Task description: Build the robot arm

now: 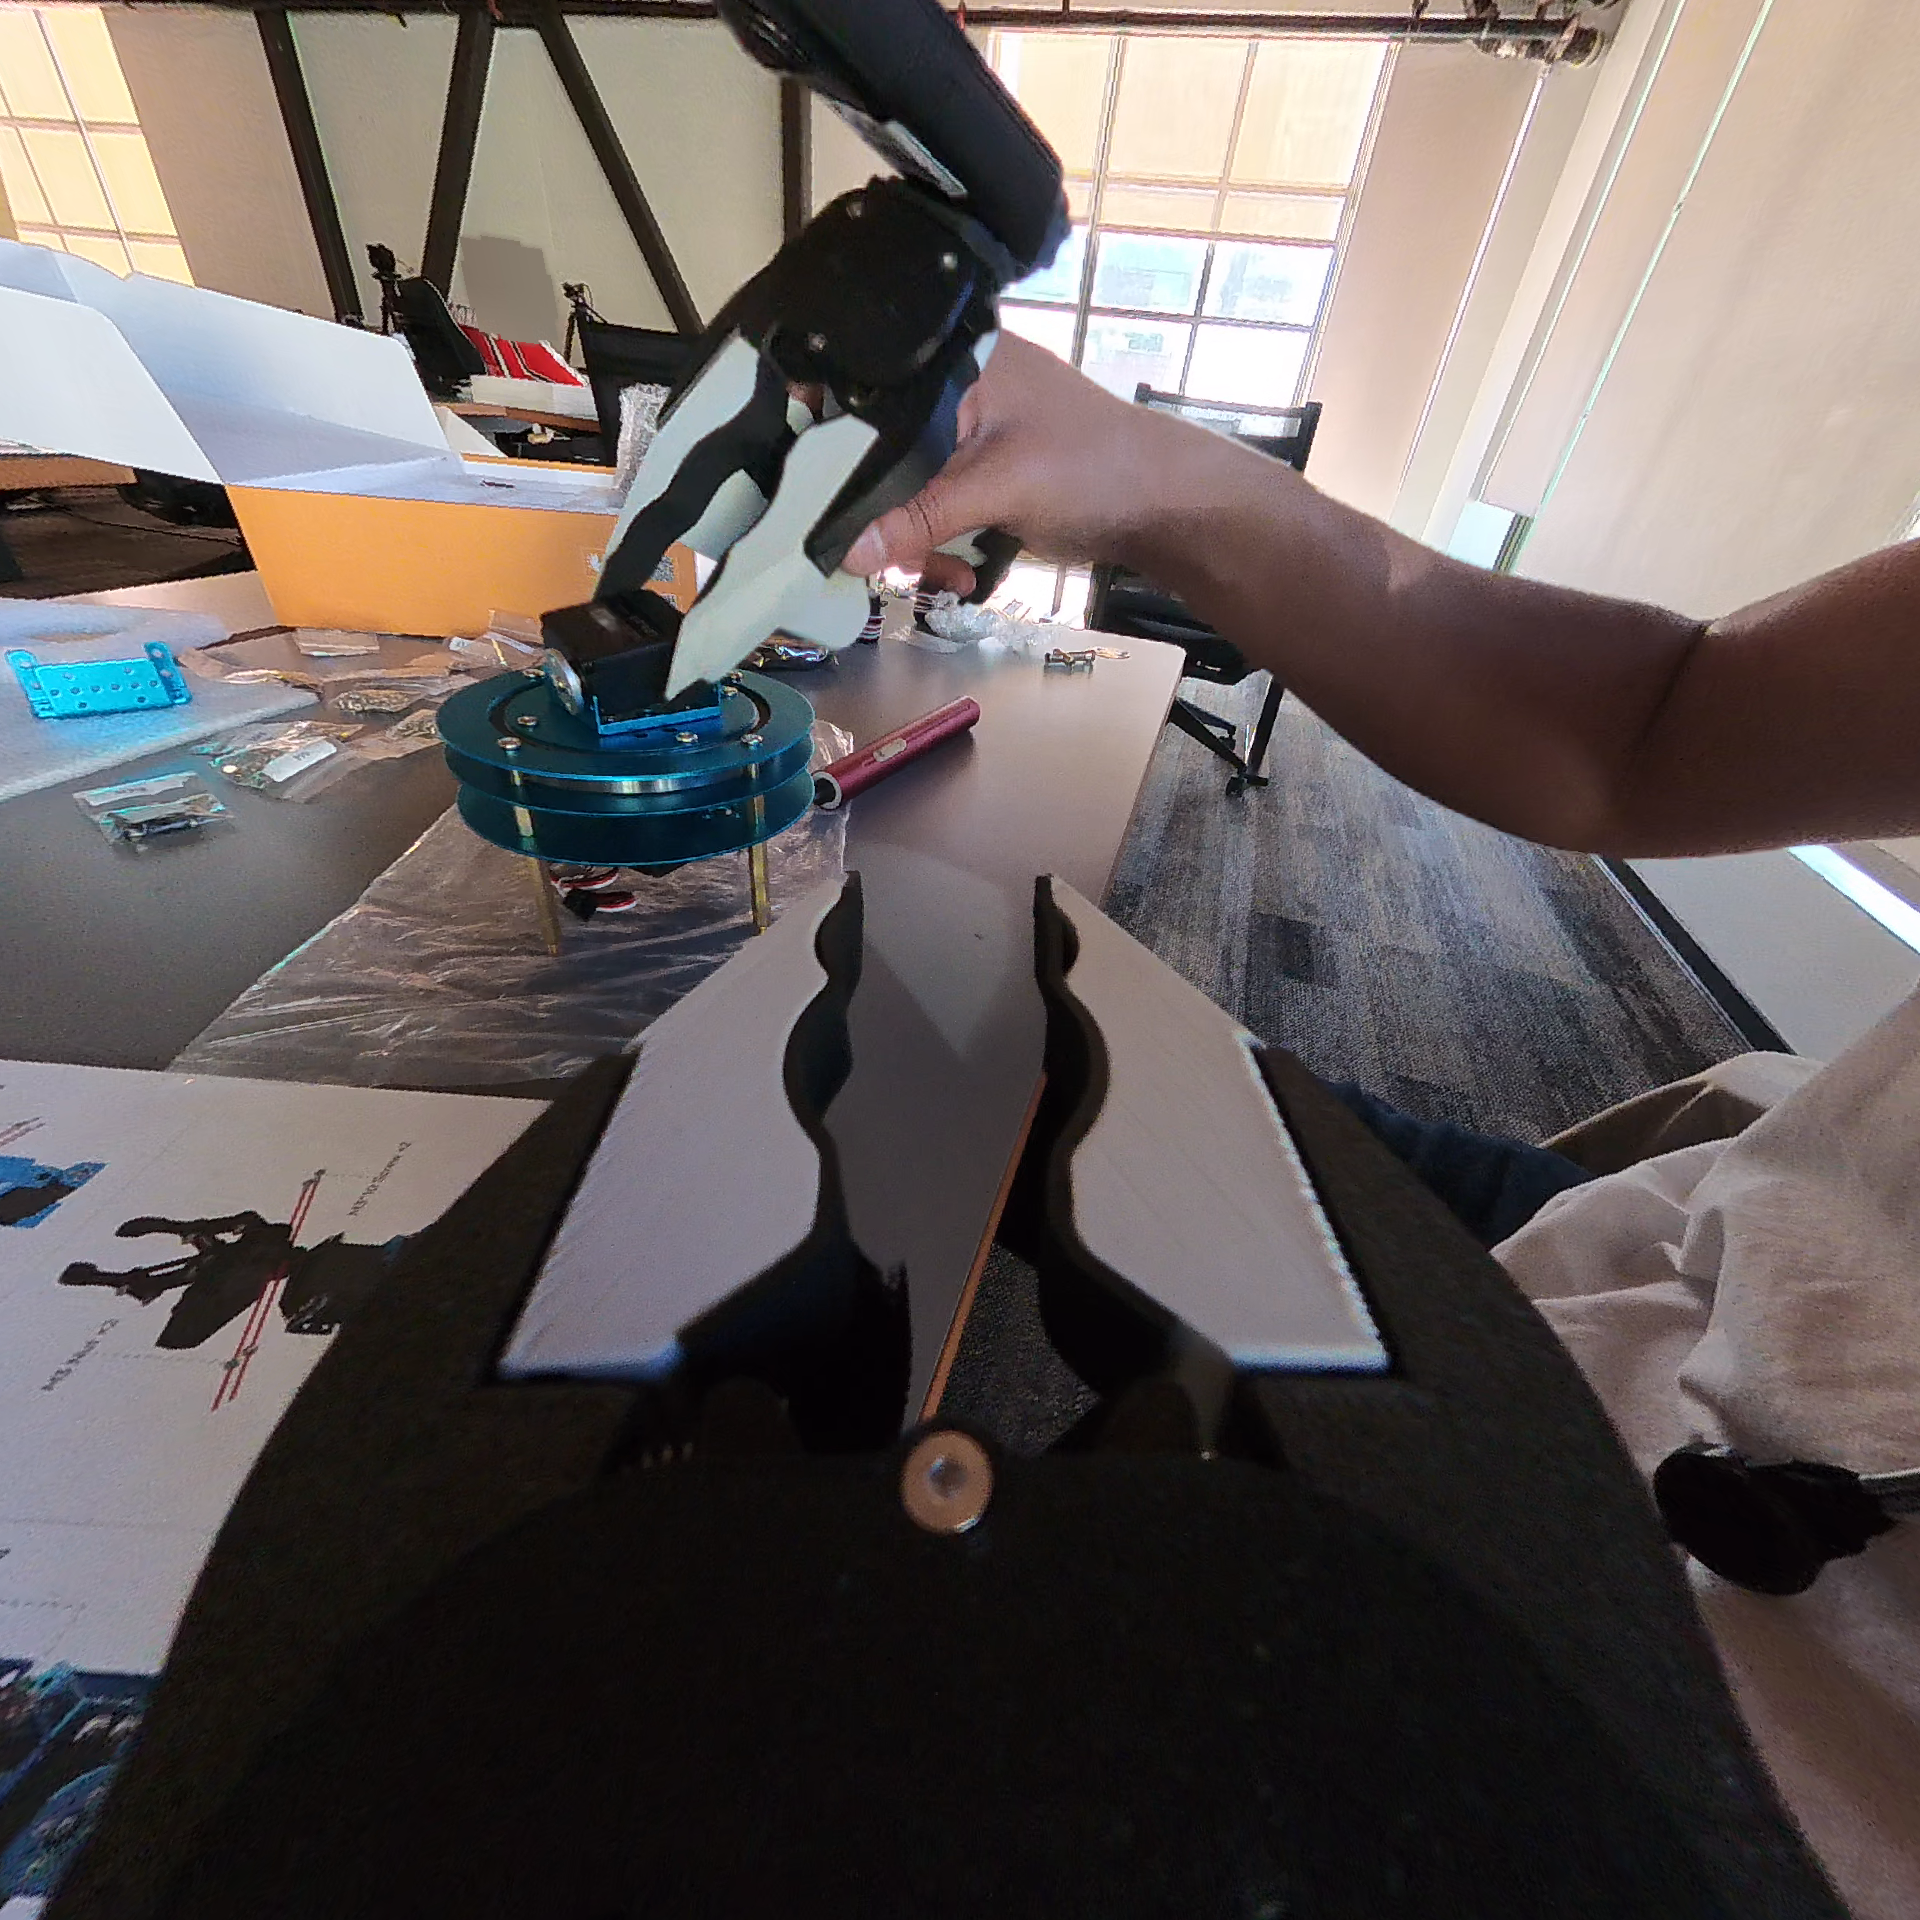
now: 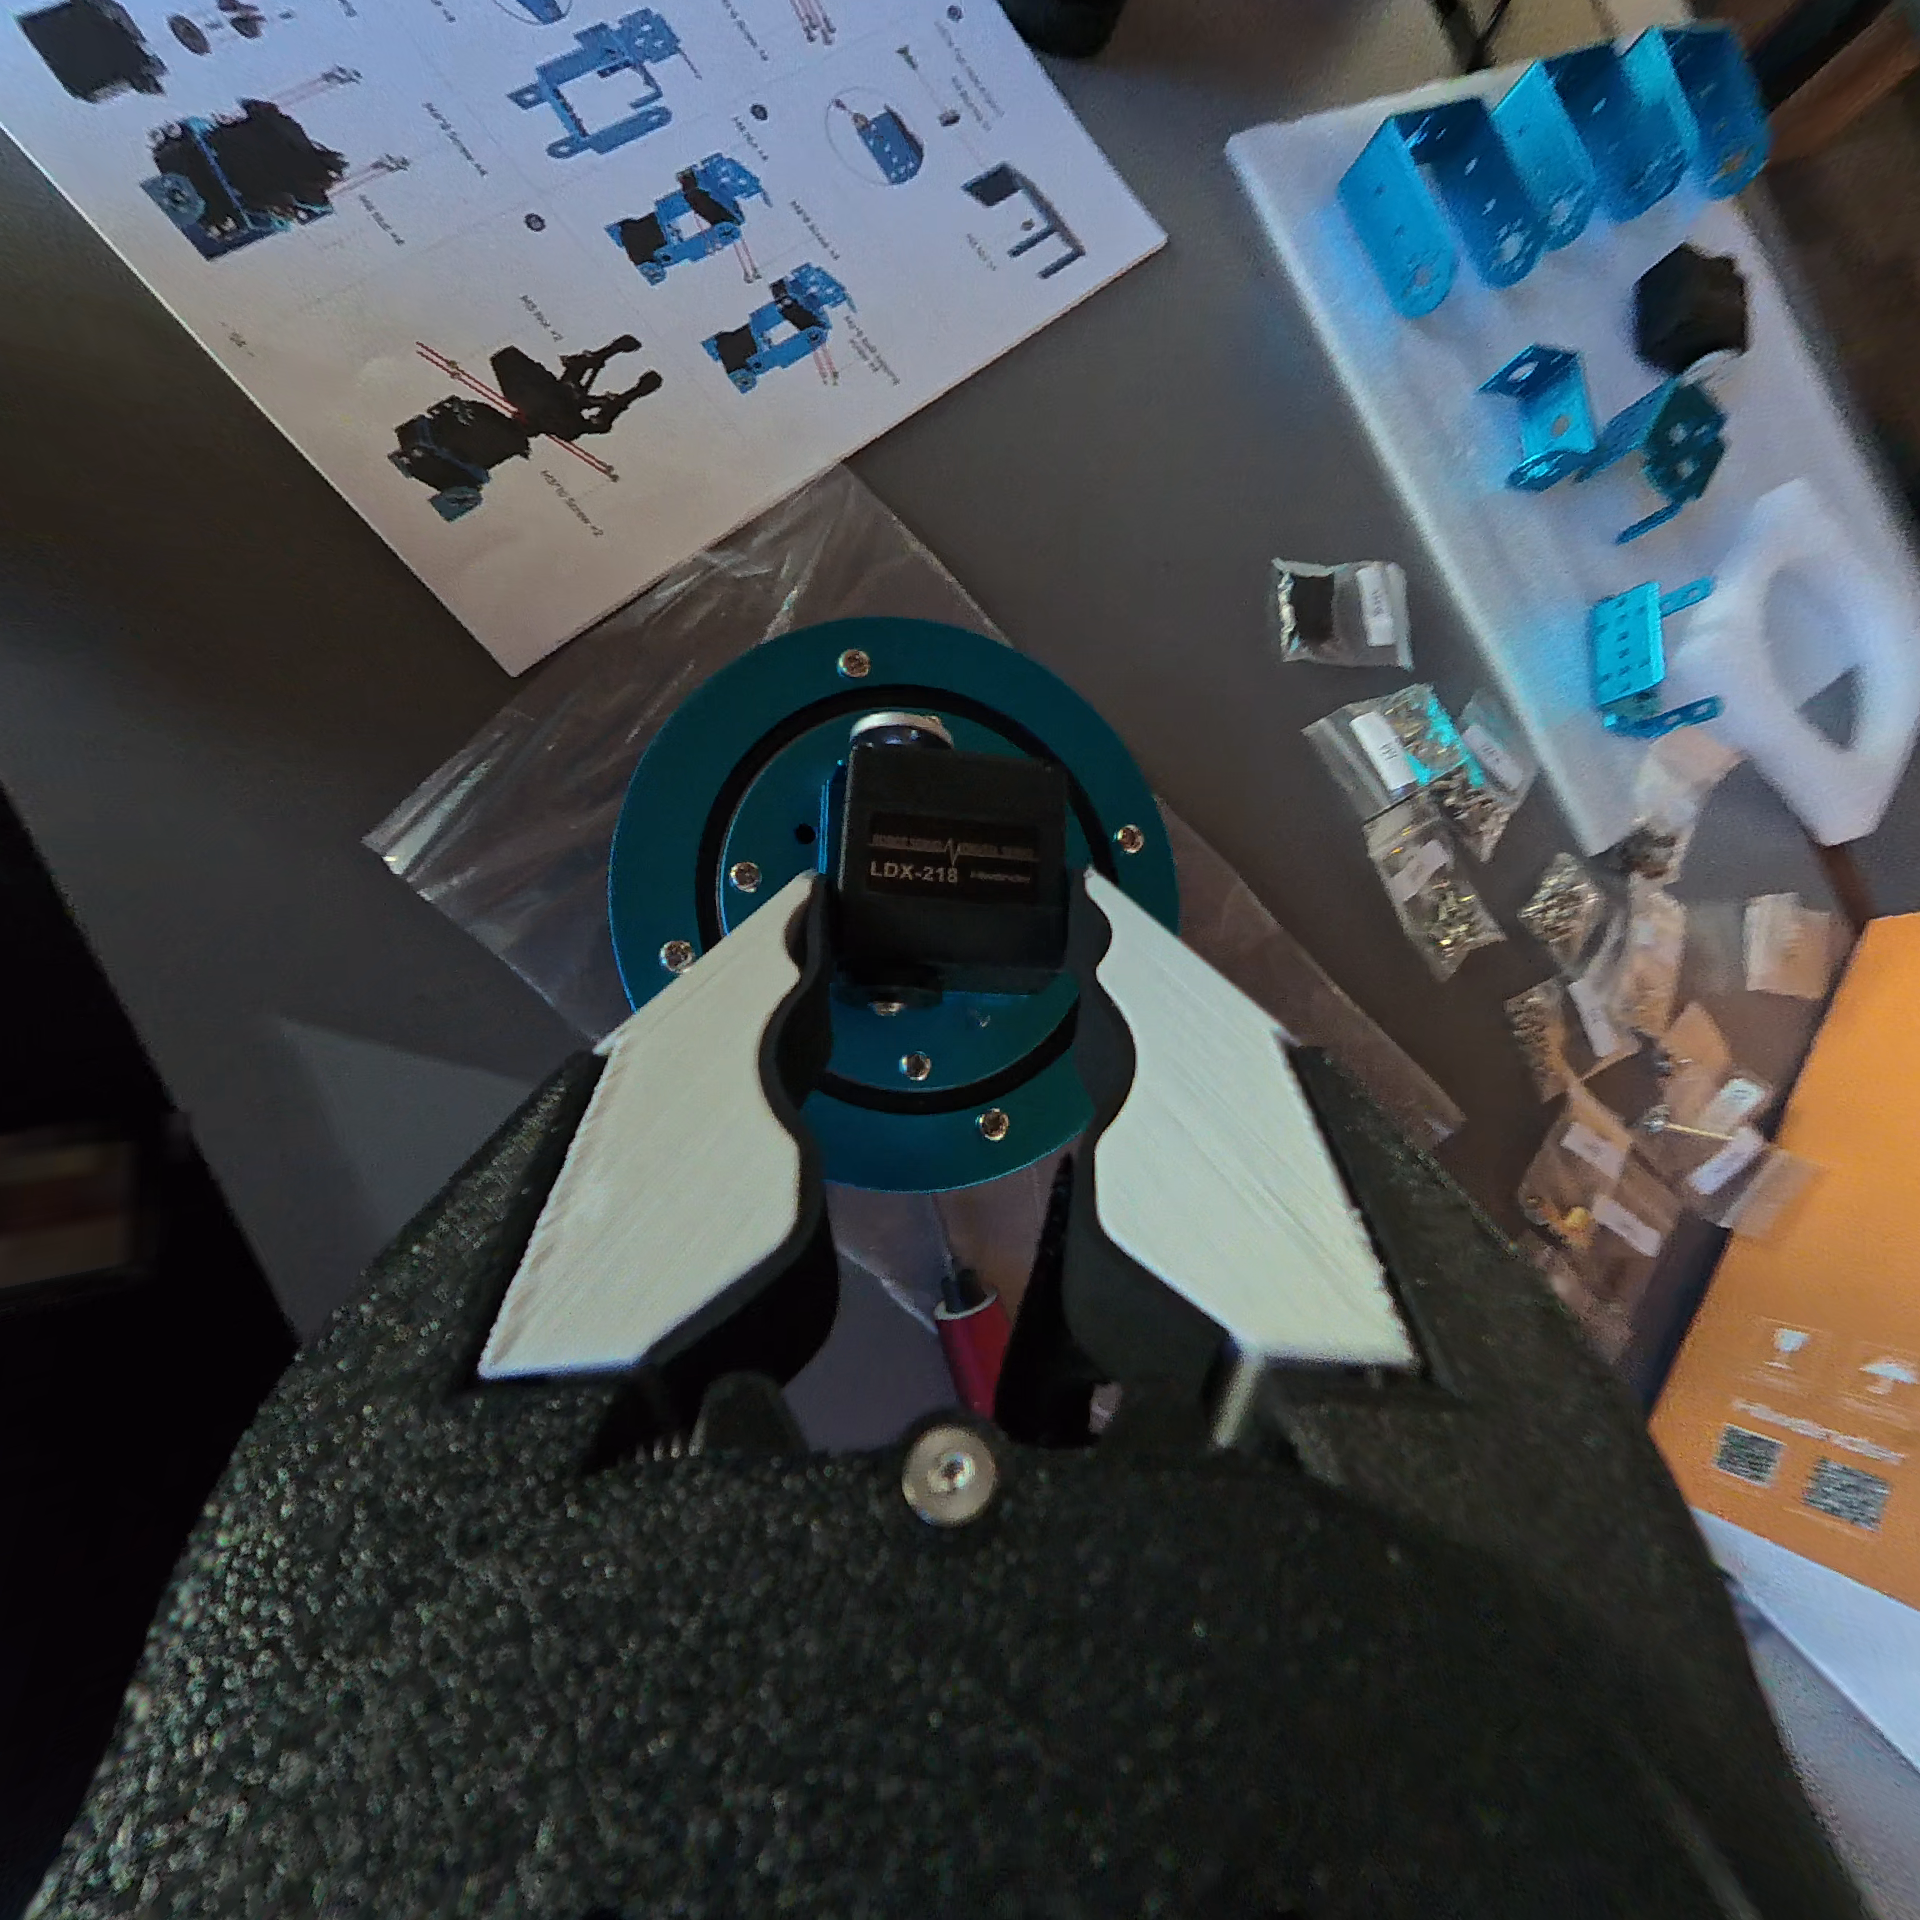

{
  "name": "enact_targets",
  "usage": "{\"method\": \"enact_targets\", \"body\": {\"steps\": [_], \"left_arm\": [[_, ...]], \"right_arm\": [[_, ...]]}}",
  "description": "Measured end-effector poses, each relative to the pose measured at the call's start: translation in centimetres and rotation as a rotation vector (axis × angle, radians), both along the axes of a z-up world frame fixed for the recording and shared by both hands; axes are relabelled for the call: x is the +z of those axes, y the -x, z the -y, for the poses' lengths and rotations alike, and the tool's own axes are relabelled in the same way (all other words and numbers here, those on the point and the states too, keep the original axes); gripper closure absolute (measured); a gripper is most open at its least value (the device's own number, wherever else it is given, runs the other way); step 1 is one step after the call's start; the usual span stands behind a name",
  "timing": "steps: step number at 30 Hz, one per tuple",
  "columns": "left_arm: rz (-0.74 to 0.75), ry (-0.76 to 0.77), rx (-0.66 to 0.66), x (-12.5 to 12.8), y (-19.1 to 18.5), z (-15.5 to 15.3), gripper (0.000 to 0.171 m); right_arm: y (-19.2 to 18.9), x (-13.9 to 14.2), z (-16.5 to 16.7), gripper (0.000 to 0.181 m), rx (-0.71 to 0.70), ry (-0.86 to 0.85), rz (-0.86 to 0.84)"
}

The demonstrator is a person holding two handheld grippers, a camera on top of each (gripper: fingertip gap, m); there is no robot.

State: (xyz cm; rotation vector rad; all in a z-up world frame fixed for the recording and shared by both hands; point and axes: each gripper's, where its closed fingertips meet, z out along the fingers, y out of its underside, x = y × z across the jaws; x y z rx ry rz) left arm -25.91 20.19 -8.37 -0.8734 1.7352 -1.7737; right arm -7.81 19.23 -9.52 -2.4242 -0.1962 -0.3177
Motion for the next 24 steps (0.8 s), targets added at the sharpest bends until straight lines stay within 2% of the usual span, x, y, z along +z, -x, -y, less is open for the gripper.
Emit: {"method": "enact_targets", "body": {"steps": [2,7,11,14,18,20,24], "left_arm": [[-0.002,-0.001,0.006,0.0,-0.1,0.0,0.139],[-0.050,0.072,0.013,0.6,-1.3,-0.3,0.141],[-0.215,0.068,0.047,2.2,-7.1,-2.8,0.140],[-0.289,0.002,-0.128,4.2,-11.4,-2.3,0.127],[-0.384,-0.138,-0.325,3.8,-16.6,-0.8,0.124],[-0.436,-0.184,-0.470,3.0,-16.8,0.3,0.126],[-0.422,-0.321,-0.621,1.4,-16.6,1.1,0.129]], "right_arm": [[0.0,0.0,0.1,0.138,-0.003,0.035,-0.006],[0.5,0.8,0.1,0.138,0.076,0.063,0.437],[0.8,1.2,-0.1,0.138,0.138,0.044,0.608],[0.5,1.1,-0.3,0.138,0.151,0.010,0.701],[0.7,1.4,-0.3,0.139,0.141,-0.048,0.778],[0.8,1.5,-0.3,0.138,0.145,-0.076,0.820],[0.9,1.6,-0.3,0.138,0.163,-0.114,0.867]]}}
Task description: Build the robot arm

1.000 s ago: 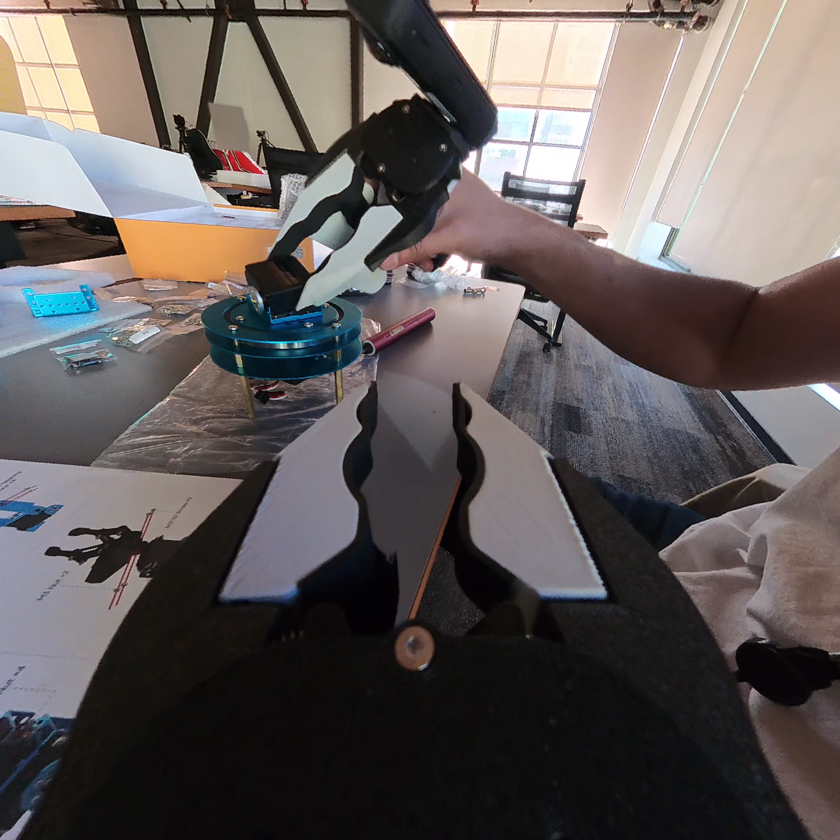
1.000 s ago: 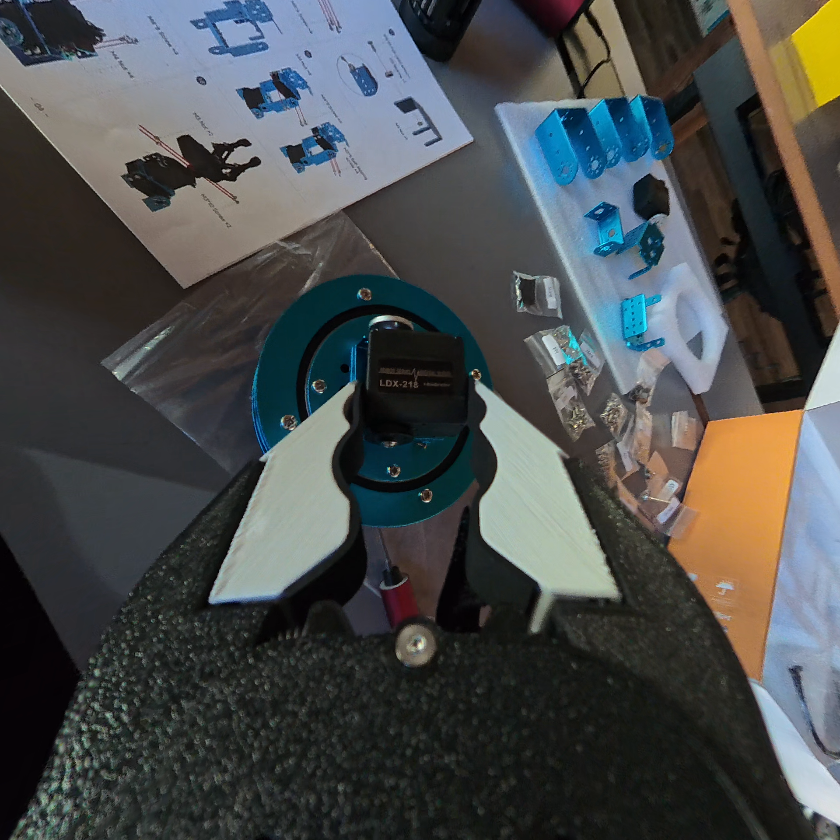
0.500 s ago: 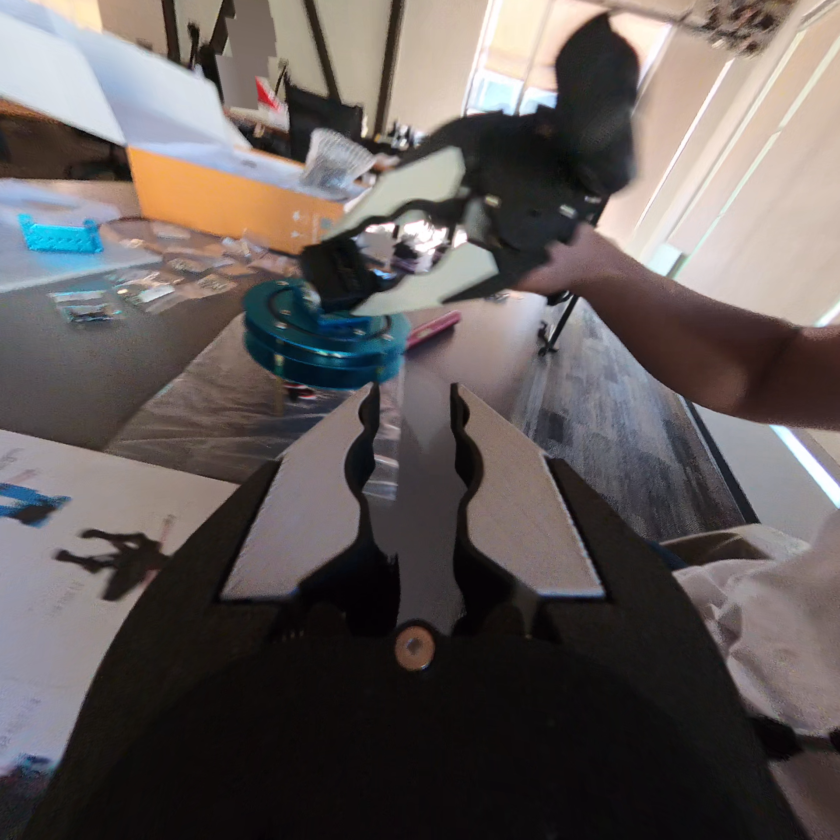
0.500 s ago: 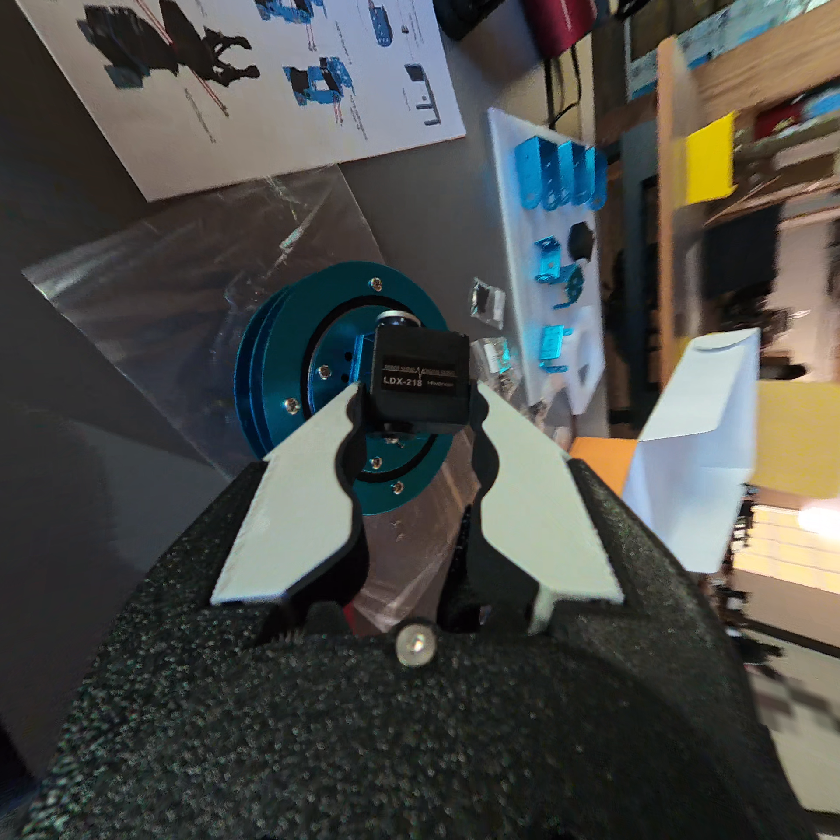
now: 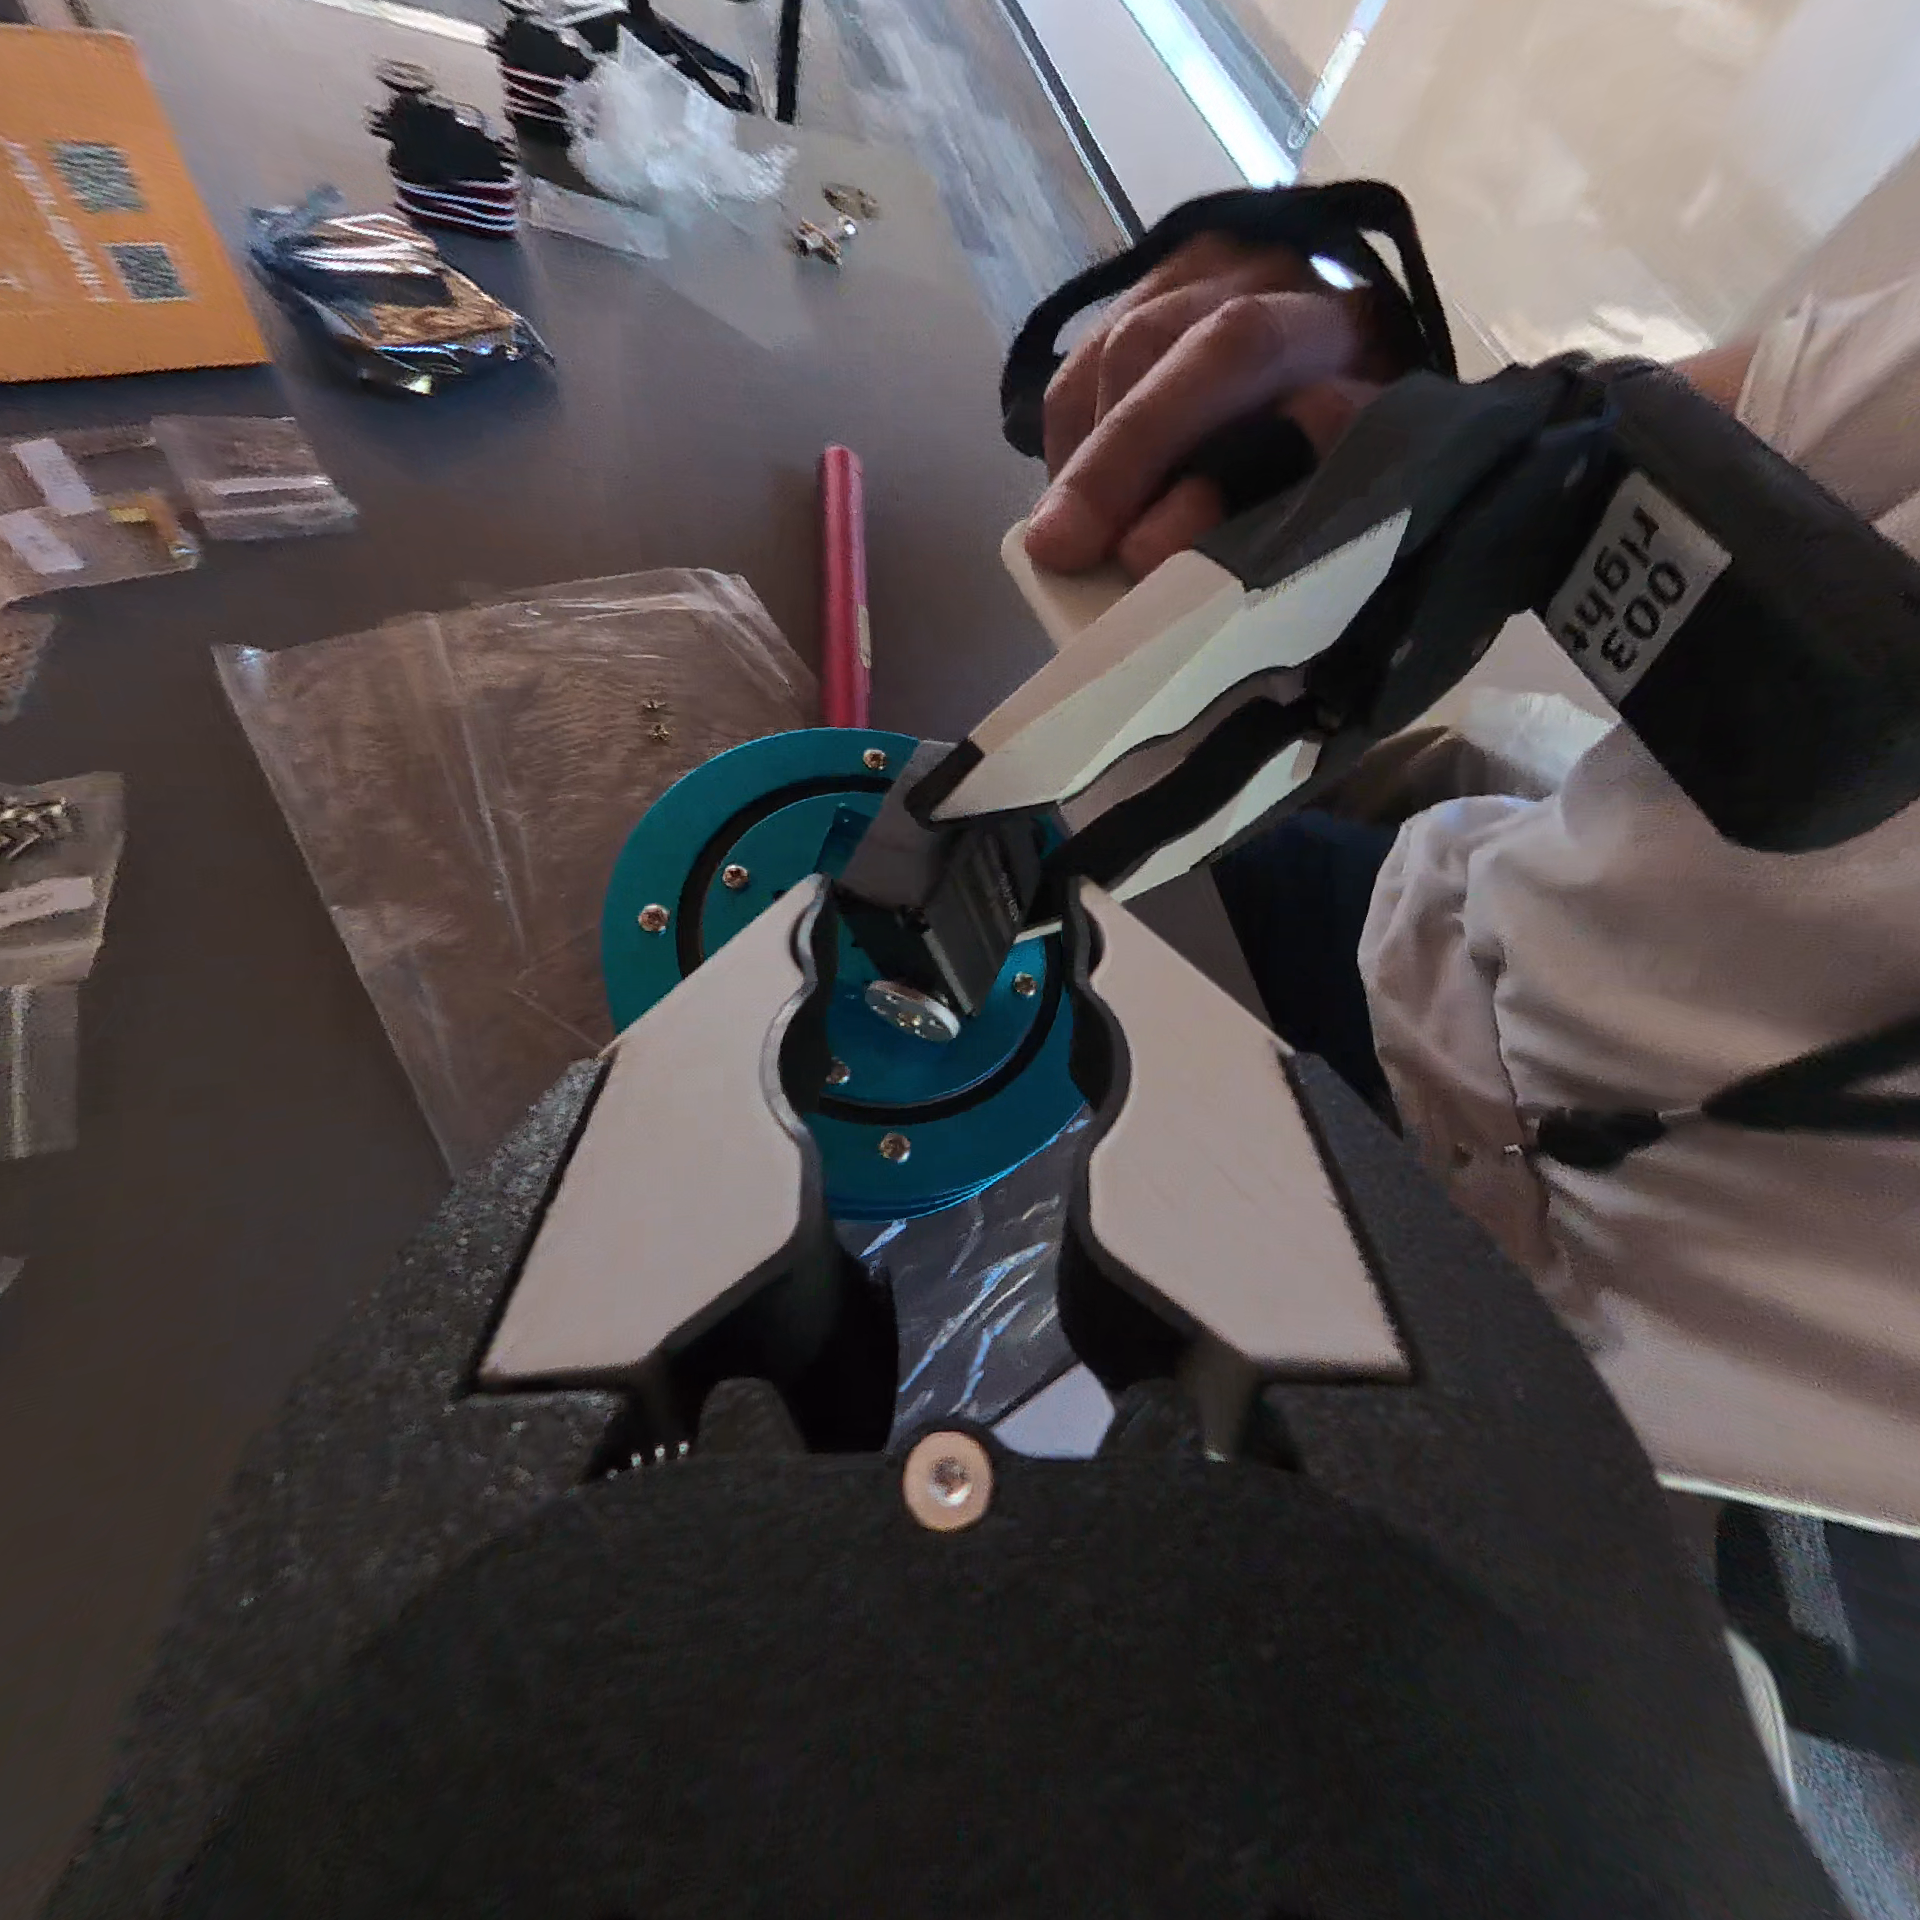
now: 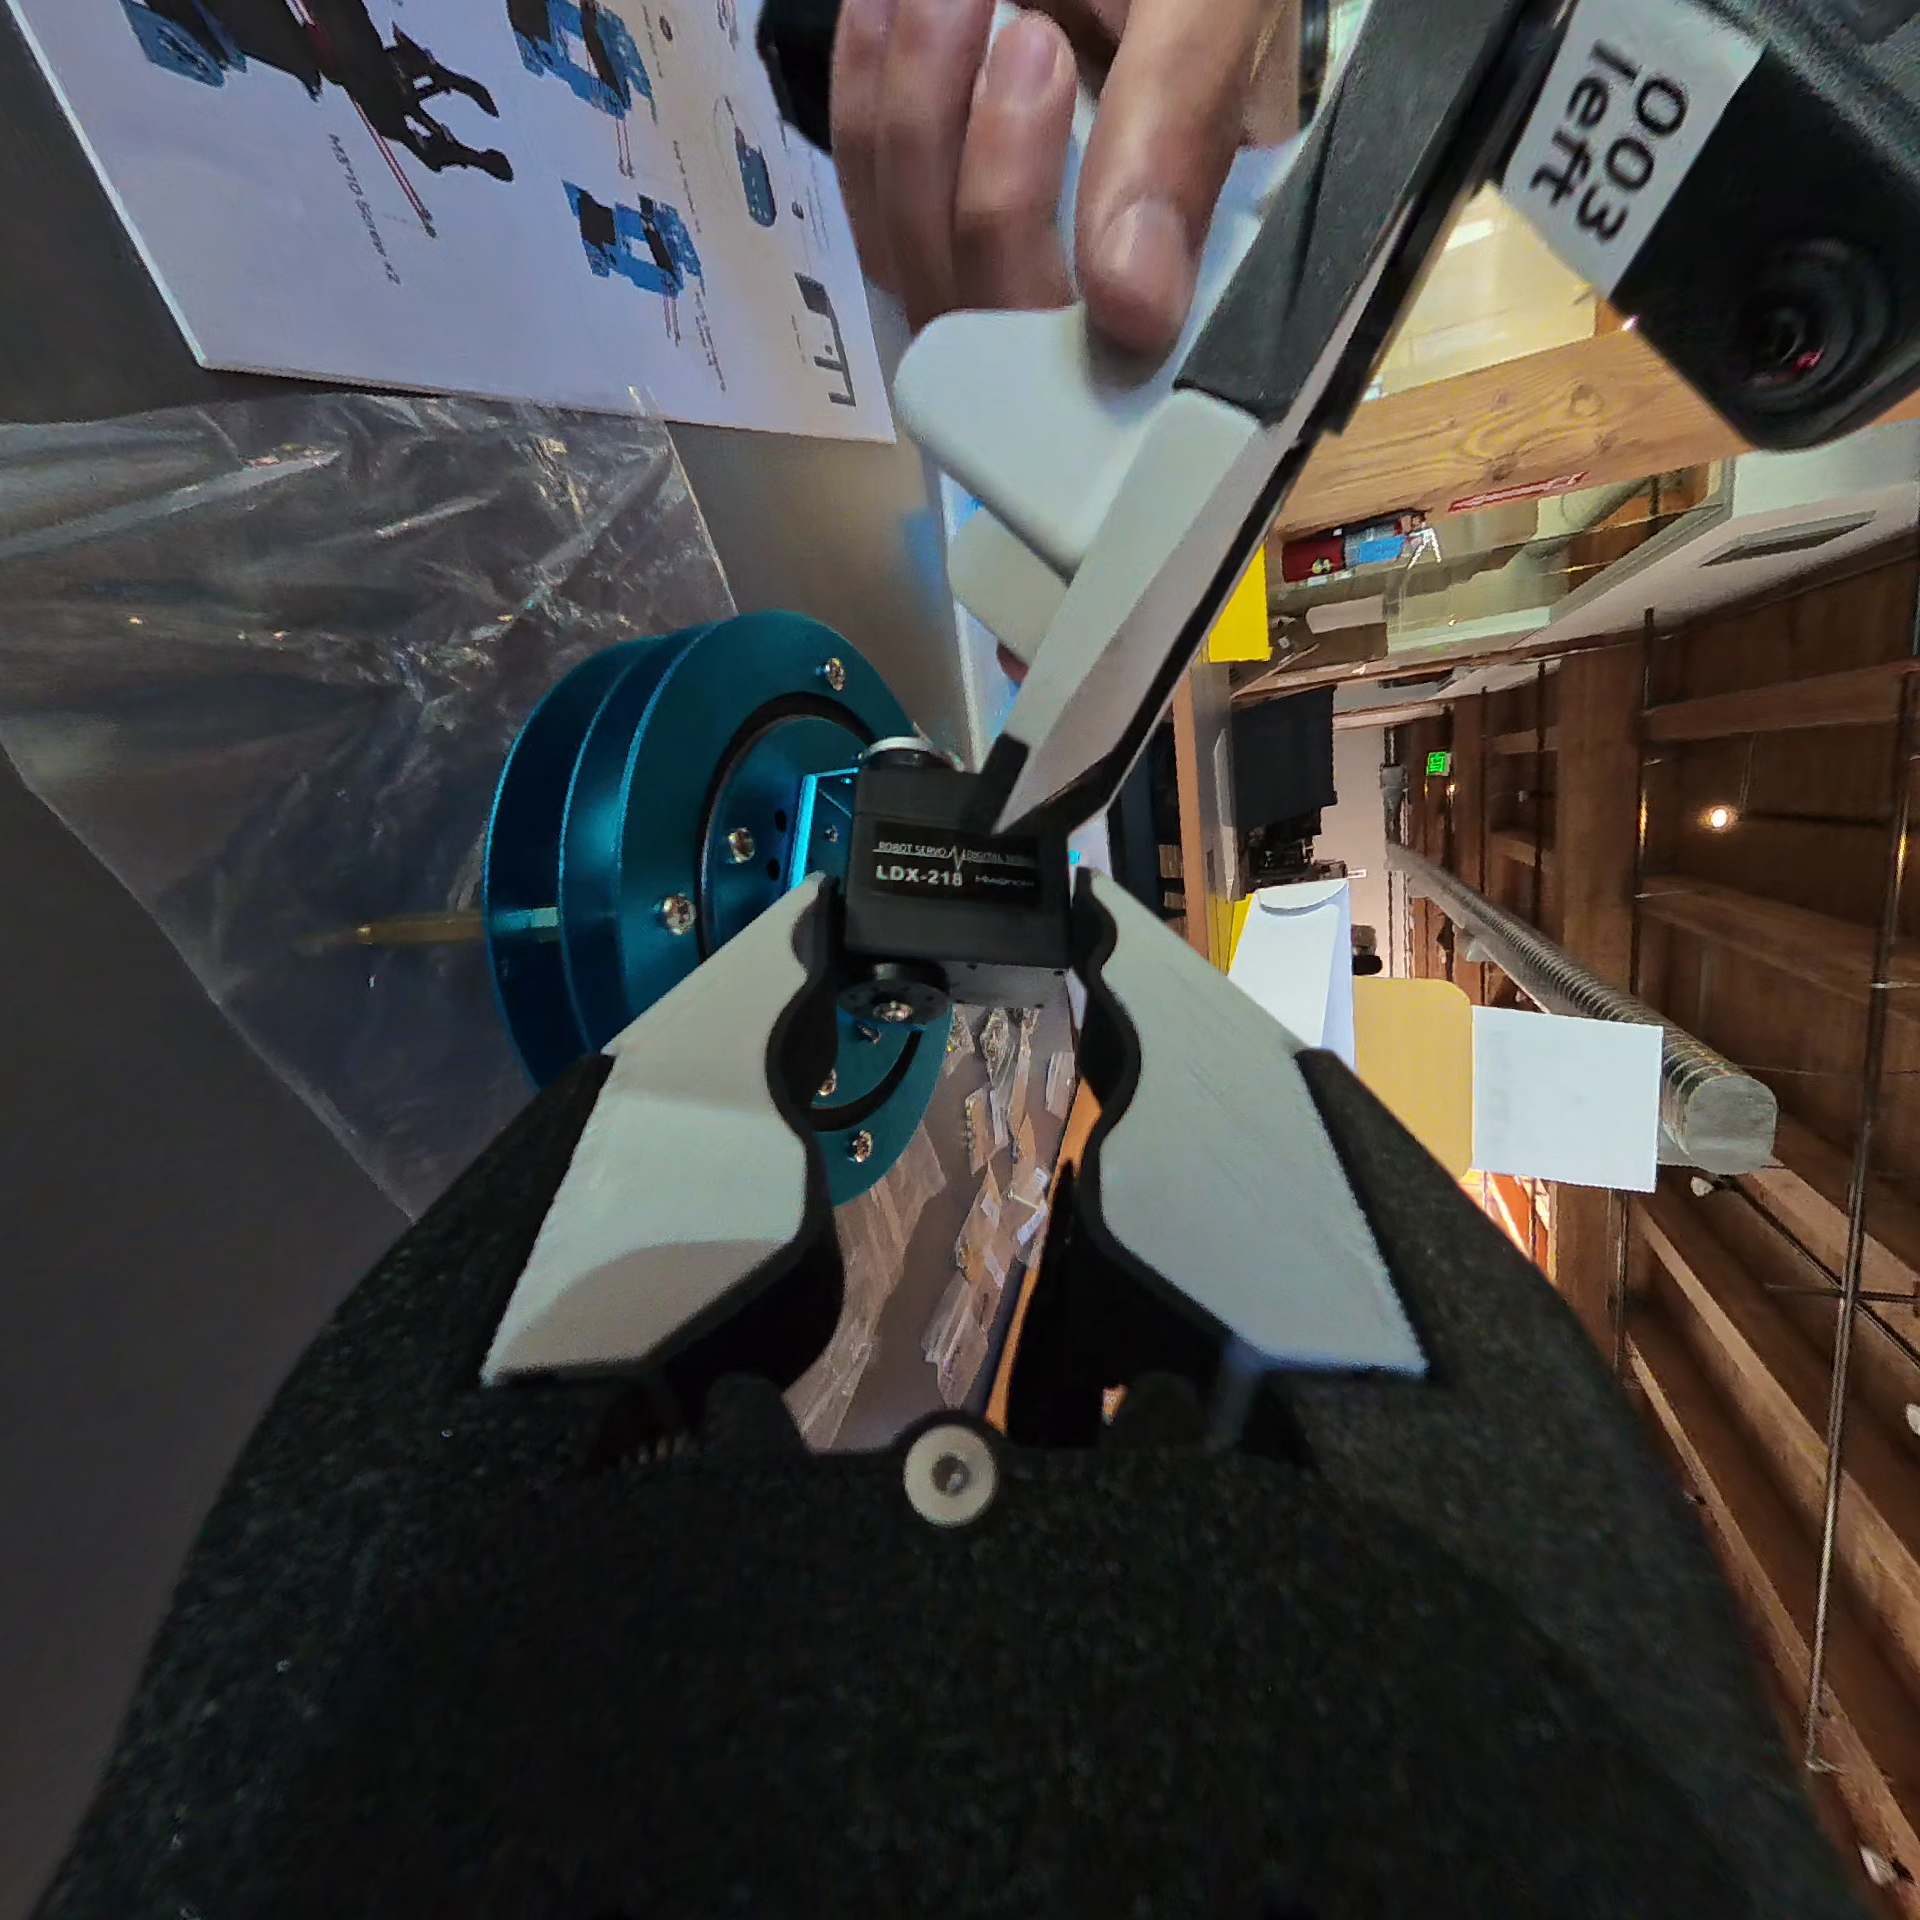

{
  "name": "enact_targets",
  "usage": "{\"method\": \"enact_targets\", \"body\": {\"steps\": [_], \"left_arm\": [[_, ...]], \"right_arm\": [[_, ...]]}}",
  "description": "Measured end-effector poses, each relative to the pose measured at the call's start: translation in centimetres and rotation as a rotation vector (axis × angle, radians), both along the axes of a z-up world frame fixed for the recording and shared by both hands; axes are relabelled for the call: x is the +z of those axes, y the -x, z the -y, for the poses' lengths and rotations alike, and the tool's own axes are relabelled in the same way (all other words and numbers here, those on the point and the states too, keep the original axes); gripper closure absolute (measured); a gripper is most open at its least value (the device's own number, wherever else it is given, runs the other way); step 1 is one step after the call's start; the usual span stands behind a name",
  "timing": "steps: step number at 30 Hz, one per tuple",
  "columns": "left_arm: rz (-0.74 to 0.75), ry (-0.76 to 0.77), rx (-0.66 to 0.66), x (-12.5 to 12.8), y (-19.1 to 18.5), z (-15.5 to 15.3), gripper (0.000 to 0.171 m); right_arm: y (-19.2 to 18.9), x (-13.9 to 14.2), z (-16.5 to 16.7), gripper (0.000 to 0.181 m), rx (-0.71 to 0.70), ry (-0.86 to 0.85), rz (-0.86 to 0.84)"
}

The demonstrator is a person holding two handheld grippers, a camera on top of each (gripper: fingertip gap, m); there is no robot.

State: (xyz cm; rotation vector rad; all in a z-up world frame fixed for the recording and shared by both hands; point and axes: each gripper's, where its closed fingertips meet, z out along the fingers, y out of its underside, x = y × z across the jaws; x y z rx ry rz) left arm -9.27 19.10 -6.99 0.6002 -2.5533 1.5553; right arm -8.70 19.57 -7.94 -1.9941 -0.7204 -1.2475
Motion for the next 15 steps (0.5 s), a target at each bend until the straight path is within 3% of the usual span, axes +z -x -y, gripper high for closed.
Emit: {"method": "enact_targets", "body": {"steps": [2,7,9,15], "left_arm": [[0.003,-0.004,-0.020,-0.3,-0.5,-0.1,0.144],[0.044,0.021,-0.063,-0.4,-0.6,-0.3,0.148],[0.084,0.011,-0.066,-0.4,-0.5,-0.5,0.149],[0.124,0.020,-0.058,-0.4,-0.3,-0.6,0.149]], "right_arm": [[0.0,0.0,0.0,0.138,0.016,-0.011,-0.027],[-0.2,-0.2,0.3,0.137,0.041,-0.057,-0.179],[-0.2,0.2,0.8,0.126,0.054,-0.115,-0.283],[0.6,0.2,2.7,0.122,0.153,-0.201,-1.002]]}}
